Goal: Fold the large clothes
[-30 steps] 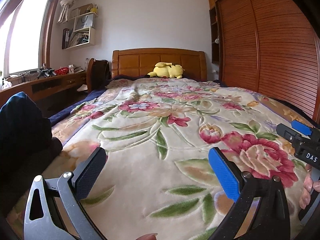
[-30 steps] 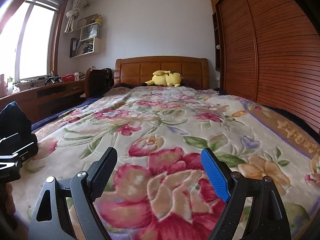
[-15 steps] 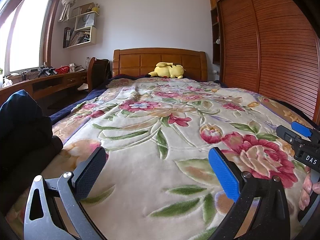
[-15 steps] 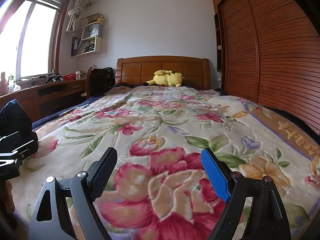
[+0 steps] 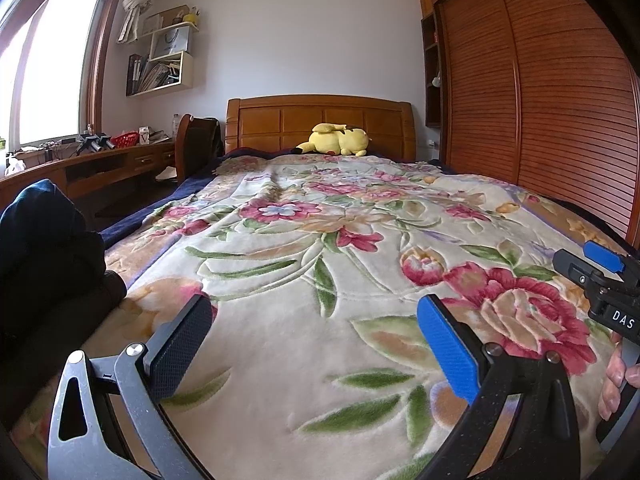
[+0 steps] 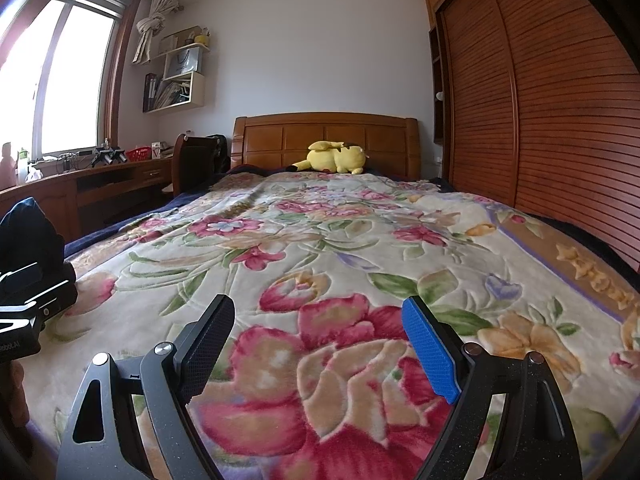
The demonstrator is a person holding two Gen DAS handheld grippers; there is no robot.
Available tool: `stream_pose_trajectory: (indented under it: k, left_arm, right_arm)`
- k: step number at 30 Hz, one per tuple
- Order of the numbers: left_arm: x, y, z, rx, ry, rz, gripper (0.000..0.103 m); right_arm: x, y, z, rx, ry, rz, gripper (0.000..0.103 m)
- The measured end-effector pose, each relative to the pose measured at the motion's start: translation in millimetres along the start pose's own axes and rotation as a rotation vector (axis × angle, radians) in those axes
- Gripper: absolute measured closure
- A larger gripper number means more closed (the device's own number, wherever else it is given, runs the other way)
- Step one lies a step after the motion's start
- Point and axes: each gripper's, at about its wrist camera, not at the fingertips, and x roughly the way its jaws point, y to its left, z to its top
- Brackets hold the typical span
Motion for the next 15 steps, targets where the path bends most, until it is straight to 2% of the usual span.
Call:
stream_pose_trajectory:
  k: [15]
  left_arm:
    - [0.5,-0.1,-3.1,0.003,-0.001,0.001,0.0]
  right_arm:
    - [0.6,-2.0,0.1,0.0,0.0,0.004,0.016]
